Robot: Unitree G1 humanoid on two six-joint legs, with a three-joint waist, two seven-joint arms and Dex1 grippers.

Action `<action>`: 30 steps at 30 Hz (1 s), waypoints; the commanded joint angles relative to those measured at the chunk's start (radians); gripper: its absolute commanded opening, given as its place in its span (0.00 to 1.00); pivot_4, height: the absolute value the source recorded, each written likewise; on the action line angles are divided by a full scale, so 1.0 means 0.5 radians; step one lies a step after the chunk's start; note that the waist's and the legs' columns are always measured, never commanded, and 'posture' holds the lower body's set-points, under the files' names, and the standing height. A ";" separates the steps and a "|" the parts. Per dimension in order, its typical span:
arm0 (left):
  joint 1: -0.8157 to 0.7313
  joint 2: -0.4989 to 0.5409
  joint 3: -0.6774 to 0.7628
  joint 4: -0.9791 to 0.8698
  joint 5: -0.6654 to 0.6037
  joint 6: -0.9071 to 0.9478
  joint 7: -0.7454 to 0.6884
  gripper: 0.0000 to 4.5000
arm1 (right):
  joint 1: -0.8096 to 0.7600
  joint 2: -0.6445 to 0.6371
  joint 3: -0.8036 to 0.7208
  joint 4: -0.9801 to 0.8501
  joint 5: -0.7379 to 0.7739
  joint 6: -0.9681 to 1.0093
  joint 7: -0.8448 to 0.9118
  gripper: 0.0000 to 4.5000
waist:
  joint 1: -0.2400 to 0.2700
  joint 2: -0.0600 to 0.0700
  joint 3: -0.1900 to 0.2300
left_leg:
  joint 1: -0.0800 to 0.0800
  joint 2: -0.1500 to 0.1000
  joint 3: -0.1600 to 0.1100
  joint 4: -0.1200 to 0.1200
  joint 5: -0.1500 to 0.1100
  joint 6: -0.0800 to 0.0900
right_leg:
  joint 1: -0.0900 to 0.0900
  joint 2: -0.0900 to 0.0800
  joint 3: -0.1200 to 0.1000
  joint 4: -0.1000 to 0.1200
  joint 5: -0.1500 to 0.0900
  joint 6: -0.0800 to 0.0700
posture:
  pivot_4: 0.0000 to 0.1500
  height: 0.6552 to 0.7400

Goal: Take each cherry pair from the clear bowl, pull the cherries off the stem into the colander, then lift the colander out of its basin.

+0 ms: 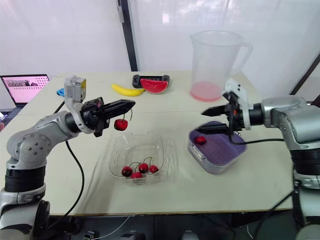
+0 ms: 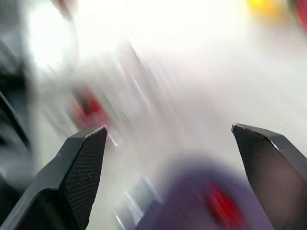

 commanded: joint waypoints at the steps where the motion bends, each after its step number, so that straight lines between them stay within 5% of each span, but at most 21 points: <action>1: -0.080 -0.030 -0.002 -0.003 -0.022 -0.015 -0.019 0.00 | -0.008 0.261 -0.066 -0.203 0.202 0.139 -0.294 0.98 | 0.001 0.000 0.000 | -0.001 -0.001 0.000 0.000 0.000 0.000 | -0.001 -0.001 0.000 0.000 0.000 0.000 | 1.00 1.00; 8: -0.122 -0.096 -0.024 -0.016 -0.034 0.007 -0.011 0.00 | -0.055 0.928 0.059 -0.242 0.266 0.110 -0.771 0.98 | -0.008 -0.002 -0.001 | -0.001 -0.001 -0.002 0.001 0.003 -0.005 | -0.002 -0.002 -0.001 0.004 0.000 0.000 | 1.00 1.00; 18: -0.107 -0.106 -0.007 -0.062 -0.042 0.033 0.022 0.00 | -0.104 1.116 0.168 -0.226 0.295 0.037 -0.869 0.98 | -0.020 -0.001 -0.001 | -0.001 -0.002 -0.002 0.000 0.003 -0.006 | -0.003 -0.002 -0.001 0.004 0.000 0.000 | 1.00 1.00; 21: -0.114 -0.104 -0.010 -0.065 -0.045 0.038 0.025 0.00 | -0.117 1.131 0.188 -0.197 0.297 0.021 -0.869 0.80 | -0.020 -0.001 -0.001 | -0.001 -0.002 -0.002 0.000 0.003 -0.006 | -0.003 -0.002 -0.001 0.004 0.000 0.000 | 1.00 1.00; 25: -0.118 -0.101 -0.014 -0.060 -0.037 0.036 0.016 0.00 | -0.123 1.127 0.209 -0.187 0.294 0.006 -0.863 0.38 | -0.020 -0.001 -0.001 | -0.001 -0.002 -0.002 0.000 0.003 -0.006 | -0.003 -0.002 -0.001 0.004 0.000 0.000 | 1.00 1.00; 30: -0.121 -0.099 -0.014 -0.057 -0.032 0.033 0.014 0.00 | -0.098 1.095 0.255 -0.200 0.282 0.010 -0.859 0.38 | -0.020 -0.001 -0.001 | -0.001 -0.002 -0.002 0.000 0.003 -0.006 | -0.003 -0.002 -0.001 0.004 0.000 0.000 | 1.00 1.00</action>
